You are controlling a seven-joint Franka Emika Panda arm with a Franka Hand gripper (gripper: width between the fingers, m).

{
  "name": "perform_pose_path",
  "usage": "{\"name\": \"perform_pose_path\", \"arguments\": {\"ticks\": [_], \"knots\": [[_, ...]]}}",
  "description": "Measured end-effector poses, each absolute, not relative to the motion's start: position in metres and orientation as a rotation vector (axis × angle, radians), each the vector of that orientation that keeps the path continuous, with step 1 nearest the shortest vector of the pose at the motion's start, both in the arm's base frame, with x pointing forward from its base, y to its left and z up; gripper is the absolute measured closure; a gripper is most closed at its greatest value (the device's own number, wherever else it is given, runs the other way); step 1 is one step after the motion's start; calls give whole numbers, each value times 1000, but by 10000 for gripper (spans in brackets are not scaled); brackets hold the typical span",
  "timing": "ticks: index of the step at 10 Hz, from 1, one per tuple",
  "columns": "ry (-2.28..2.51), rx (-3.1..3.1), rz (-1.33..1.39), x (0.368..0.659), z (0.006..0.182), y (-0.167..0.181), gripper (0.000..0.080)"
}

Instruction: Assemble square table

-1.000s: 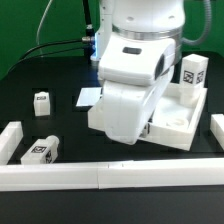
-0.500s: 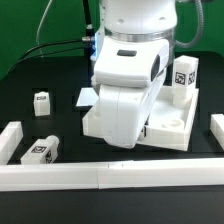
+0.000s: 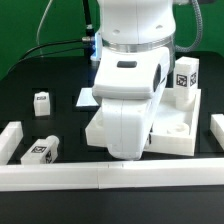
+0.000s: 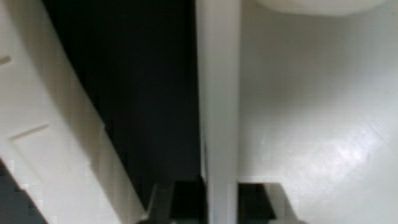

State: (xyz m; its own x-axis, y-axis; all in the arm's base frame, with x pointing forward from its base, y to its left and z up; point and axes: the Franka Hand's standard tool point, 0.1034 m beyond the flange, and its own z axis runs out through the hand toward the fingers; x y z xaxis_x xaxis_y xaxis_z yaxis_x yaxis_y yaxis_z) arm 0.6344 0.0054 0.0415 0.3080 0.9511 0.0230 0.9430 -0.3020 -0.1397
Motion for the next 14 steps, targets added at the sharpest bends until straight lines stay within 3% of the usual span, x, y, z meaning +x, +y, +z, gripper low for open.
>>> {"name": "perform_pose_path", "arguments": {"ticks": [4, 8, 14], "knots": [[-1878, -2390, -76, 652, 42, 23, 744], [-1866, -2397, -65, 651, 39, 19, 744], [-2184, -2257, -273, 647, 40, 31, 744]]}}
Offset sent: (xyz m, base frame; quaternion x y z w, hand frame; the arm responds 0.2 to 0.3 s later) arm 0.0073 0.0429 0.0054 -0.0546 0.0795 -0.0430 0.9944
